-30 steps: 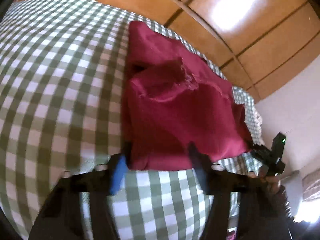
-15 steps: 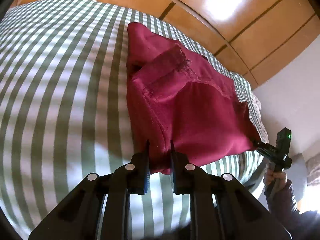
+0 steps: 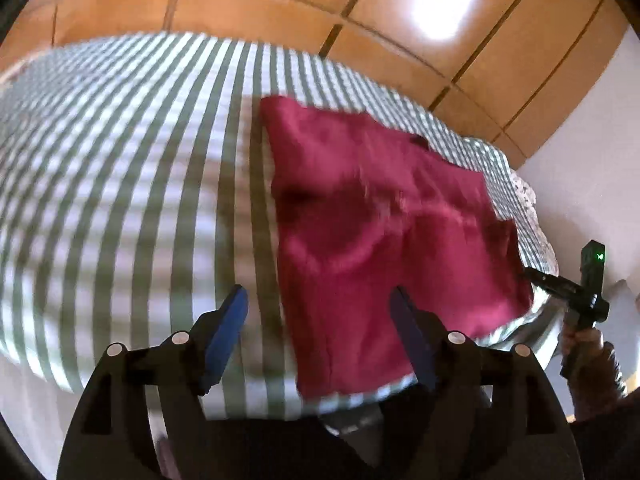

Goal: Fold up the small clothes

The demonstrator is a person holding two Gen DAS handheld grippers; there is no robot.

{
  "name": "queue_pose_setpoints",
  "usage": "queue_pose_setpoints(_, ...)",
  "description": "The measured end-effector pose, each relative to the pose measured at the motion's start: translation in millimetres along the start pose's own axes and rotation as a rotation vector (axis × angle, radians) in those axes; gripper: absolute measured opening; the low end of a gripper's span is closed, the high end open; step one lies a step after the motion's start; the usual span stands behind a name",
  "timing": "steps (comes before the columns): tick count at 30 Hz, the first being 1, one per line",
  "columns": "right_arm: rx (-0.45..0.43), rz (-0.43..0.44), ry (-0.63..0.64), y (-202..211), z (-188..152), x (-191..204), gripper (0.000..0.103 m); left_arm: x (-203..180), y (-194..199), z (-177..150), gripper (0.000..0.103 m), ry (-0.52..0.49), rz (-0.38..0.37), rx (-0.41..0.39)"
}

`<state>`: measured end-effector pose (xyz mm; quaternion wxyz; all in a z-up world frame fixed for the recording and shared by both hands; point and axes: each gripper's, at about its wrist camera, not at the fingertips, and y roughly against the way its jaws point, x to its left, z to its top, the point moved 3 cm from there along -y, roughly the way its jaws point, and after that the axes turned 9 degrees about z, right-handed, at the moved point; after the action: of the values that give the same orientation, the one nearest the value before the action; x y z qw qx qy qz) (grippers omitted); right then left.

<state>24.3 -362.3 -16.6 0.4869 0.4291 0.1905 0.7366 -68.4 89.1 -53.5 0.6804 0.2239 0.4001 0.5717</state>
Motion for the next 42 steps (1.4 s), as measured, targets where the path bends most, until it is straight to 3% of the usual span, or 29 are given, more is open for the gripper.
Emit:
queue_pose_setpoints(7, -0.006, -0.040, 0.059, -30, 33, 4, 0.043, -19, -27, 32, 0.071, -0.115, -0.007, -0.005)
queue_pose_setpoints(9, 0.009, -0.037, 0.063, -38, 34, 7, 0.035, -23, -34, 36, 0.058, -0.116, -0.020, 0.003)
queue_pose_setpoints(11, 0.032, -0.058, 0.080, -49, 38, 10, 0.023, -26, -37, 38, 0.025, -0.116, -0.041, 0.011)
queue_pose_setpoints(12, 0.033, -0.060, 0.087, -48, 38, 13, 0.010, -27, -36, 39, 0.016, -0.120, -0.043, 0.006)
queue_pose_setpoints(14, 0.015, -0.053, 0.098, -36, 39, 18, 0.008, -26, -29, 39, 0.010, -0.122, -0.050, -0.019)
queue_pose_setpoints(20, -0.080, -0.025, 0.111, 10, 49, 37, 0.007, -22, -1, 48, 0.009, -0.090, -0.097, -0.084)
queue_pose_setpoints(24, -0.136, 0.006, 0.084, 19, 77, 45, 0.007, -20, 7, 71, 0.009, -0.069, -0.104, -0.135)
queue_pose_setpoints(33, -0.157, -0.030, 0.019, -32, 143, 30, 0.007, -11, -26, 137, 0.009, -0.016, -0.035, -0.184)
queue_pose_setpoints(42, -0.143, -0.122, -0.024, -102, 193, 7, 0.007, 6, -93, 188, 0.009, 0.027, 0.083, -0.134)
